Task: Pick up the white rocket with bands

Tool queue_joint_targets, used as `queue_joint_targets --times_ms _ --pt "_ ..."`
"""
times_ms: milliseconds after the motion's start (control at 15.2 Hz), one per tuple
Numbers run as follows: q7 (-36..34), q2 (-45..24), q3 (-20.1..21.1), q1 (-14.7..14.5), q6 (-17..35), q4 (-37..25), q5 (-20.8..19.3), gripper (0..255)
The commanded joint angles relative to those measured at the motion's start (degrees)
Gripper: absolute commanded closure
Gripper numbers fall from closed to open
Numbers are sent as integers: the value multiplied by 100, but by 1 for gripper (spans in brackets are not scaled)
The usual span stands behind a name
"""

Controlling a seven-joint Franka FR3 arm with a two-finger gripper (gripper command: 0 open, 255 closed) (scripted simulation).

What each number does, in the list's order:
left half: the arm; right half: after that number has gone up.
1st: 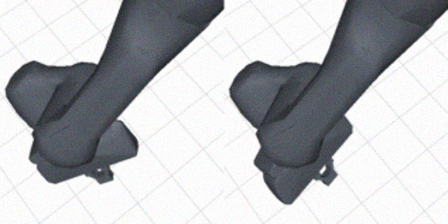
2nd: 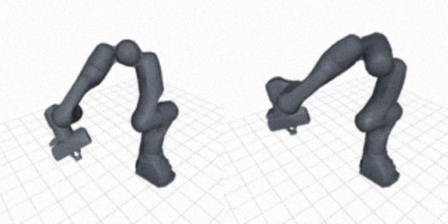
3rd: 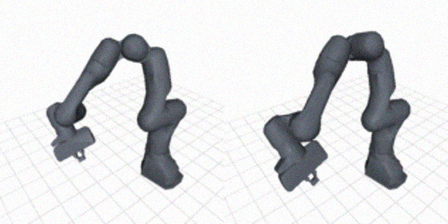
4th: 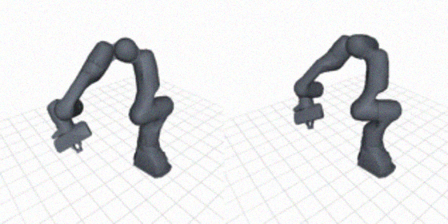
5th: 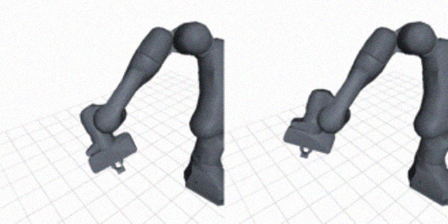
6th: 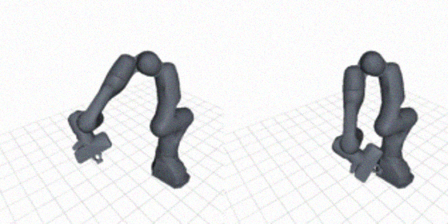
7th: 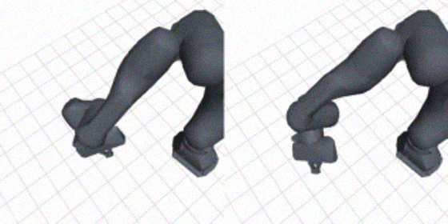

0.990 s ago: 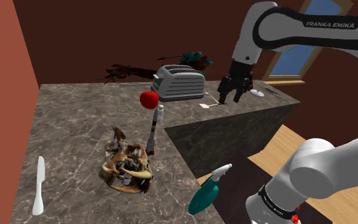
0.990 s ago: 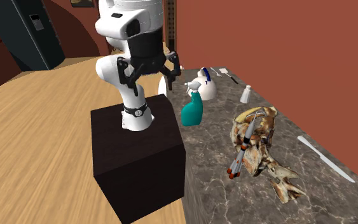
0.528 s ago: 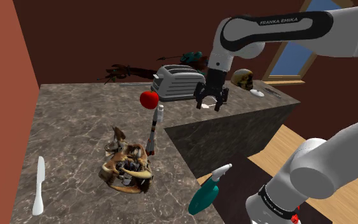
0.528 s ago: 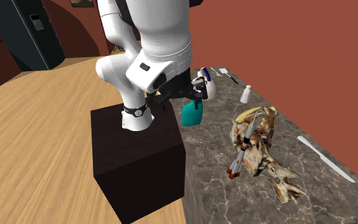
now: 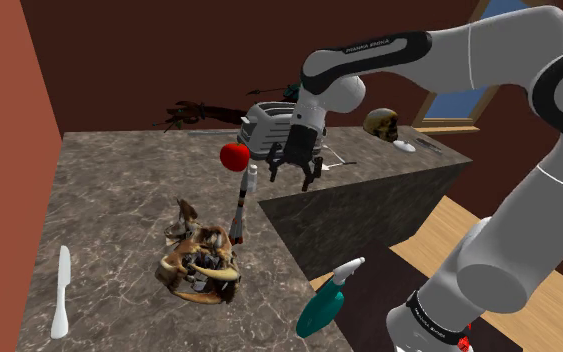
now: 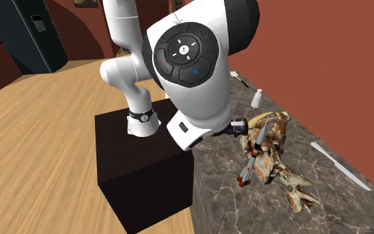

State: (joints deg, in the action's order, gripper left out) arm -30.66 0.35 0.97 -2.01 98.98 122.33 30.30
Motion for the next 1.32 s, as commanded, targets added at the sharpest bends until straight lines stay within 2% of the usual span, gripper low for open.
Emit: queue_joint_targets --times_ms 0,528,1122,1188,1254 --pt "-215 -433 17 -18 29 -219 408 0" --pt "-876 -2174 171 10 179 -1187 1956 0" --pt "-576 -2559 189 -7 470 -1159 2020 0" --pt "-568 -2529 191 -10 481 -1117 2026 255" --pt "-563 -2522 190 -9 482 -1106 2027 255"
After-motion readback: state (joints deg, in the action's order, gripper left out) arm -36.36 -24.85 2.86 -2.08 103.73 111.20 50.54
